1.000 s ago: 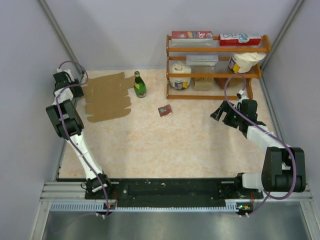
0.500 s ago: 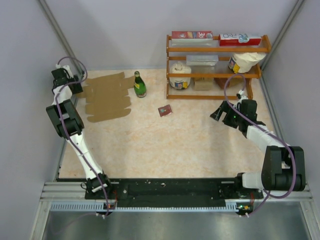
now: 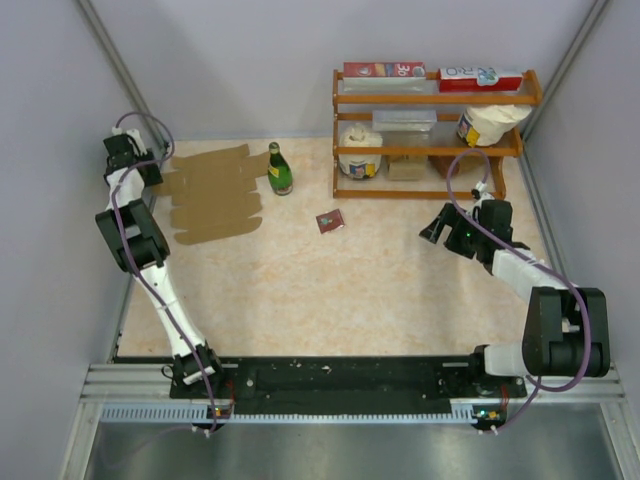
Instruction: Fold the paper box
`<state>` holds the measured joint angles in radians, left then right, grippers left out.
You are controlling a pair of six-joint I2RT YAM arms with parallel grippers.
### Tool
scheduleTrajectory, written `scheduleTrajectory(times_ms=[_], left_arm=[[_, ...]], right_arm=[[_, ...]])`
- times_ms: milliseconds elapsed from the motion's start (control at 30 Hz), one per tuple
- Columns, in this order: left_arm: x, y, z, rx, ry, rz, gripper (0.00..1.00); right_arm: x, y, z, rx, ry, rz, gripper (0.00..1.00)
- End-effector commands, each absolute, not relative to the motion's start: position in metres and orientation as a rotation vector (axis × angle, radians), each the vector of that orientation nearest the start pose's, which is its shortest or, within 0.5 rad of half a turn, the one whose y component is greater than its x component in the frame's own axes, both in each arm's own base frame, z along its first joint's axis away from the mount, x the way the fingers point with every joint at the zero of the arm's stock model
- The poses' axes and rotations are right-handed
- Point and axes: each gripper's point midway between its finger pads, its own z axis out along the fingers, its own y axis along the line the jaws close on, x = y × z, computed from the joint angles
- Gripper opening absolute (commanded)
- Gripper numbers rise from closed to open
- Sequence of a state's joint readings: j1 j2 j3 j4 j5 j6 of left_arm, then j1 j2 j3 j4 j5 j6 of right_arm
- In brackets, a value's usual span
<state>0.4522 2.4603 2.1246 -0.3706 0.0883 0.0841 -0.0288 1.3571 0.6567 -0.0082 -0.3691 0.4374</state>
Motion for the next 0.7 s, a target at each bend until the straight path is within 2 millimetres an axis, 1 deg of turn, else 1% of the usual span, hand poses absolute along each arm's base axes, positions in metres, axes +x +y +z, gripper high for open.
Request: scheduleTrajectory(times_ms=[0,300,333,400,467,533,667], left_arm=[[0.5827,0.2792,0.0719,-0.395,2.228,0.199,0.50],[0.5851,0.2755,0.0701,-0.392,2.241,0.171,0.45],[0.5840,0.2764,0.0694,-0.396,2.245,0.172,0.46],[0.5824,0.2768,0.0678,-0.407,2.255,0.175,0.55],[0.5794,0.2787,0.0659,-0.417,2.267,0.180,0.60],[0.5753,0.2798,0.0636,-0.414,2.281,0.180,0.60],[0.5760,0.2798,0.0651,-0.388,2.272,0.162,0.59]], right_arm=[[0.3596,0.0704,0.1075,0.280,2.199,0.638,0.90],[0.3597,0.0714,0.1079,0.277,2.197,0.648,0.90],[0.3592,0.0721,0.1072,0.274,2.201,0.650,0.90],[0.3595,0.0725,0.1074,0.277,2.201,0.654,0.90],[0.3594,0.0727,0.1075,0.276,2.201,0.655,0.90],[0.3590,0.0723,0.1069,0.276,2.202,0.655,0.90],[0.3571,0.0739,0.1104,0.264,2.188,0.662,0.90]])
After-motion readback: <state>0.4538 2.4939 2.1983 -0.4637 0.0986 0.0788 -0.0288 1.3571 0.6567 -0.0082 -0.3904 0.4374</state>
